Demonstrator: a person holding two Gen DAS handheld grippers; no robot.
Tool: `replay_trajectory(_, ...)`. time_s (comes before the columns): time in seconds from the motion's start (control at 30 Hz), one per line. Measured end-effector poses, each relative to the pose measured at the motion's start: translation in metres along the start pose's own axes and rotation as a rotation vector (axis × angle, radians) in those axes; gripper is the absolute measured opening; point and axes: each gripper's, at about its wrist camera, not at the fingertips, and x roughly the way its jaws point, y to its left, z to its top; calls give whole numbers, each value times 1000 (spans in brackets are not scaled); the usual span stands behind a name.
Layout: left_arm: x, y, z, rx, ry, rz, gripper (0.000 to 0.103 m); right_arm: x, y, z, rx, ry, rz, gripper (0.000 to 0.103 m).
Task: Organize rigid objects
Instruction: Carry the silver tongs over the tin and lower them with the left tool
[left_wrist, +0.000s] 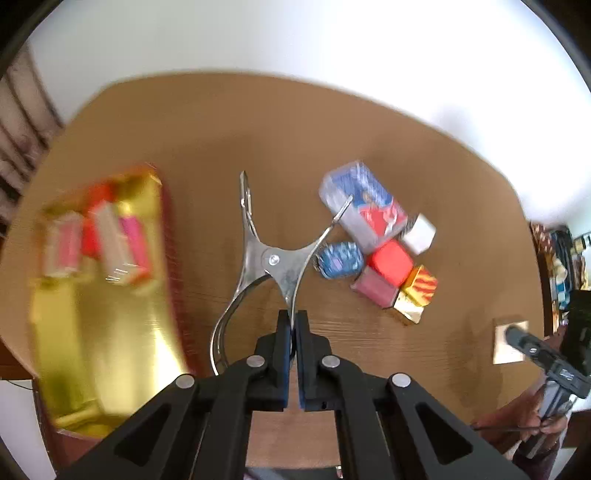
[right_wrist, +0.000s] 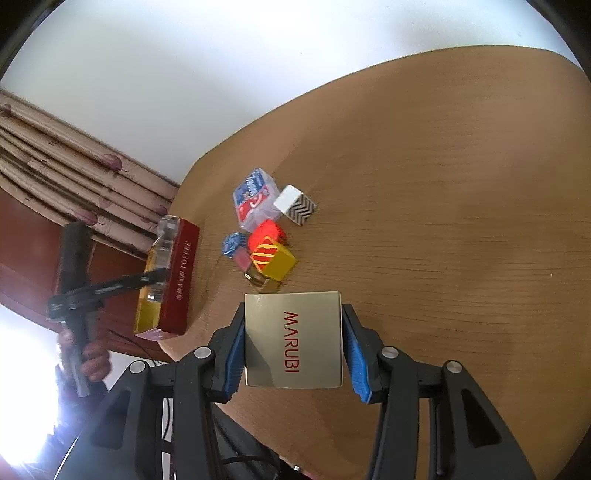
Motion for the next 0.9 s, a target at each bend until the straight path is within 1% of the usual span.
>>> replay_trajectory(0.07, -24, 13, -2, -18, -29, 13, 2, -1, 9, 1, -18, 0, 8, 45)
replay_trajectory(0.13, -42, 31, -4, -47, -45, 47, 2, -1, 21, 1, -45, 1, 16, 45)
replay_trajectory(0.2, -49, 64, -9, -101, -46, 100, 2, 2, 39, 0, -80, 3, 30, 45)
replay_trajectory(0.23, -47, 79, -6, -117, -34, 118, 2, 4, 46, 0, -90, 5, 34, 45)
replay_trajectory(0.33, -33, 120, -13, -182, 13, 164, 2, 14, 71, -3, -138, 21, 51, 45)
replay_trajectory(0.4, -21, 146, -17, -220, 45, 169, 2, 22, 90, -6, -171, 40, 59, 45)
replay_trajectory(0.47, -4, 161, -22, -255, 62, 172, 2, 29, 105, -8, -197, 53, 63, 45)
replay_trajectory(0.6, 23, 176, -24, -283, 68, 213, 2, 42, 134, -9, -239, 80, 76, 45)
replay_trajectory(0.7, 37, 183, -21, -300, 73, 195, 3, 52, 158, -9, -280, 99, 82, 45)
replay_trajectory(0.8, 43, 185, -19, -274, 55, 215, 5, 64, 179, -10, -314, 114, 93, 45)
replay_trajectory(0.83, 45, 185, -19, -266, 56, 230, 7, 69, 187, -10, -325, 122, 98, 45)
replay_trajectory(0.87, 47, 185, -18, -260, 66, 242, 15, 72, 192, -10, -330, 127, 102, 45)
replay_trajectory(0.9, 48, 185, -19, -252, 75, 248, 19, 80, 202, -10, -342, 138, 111, 45)
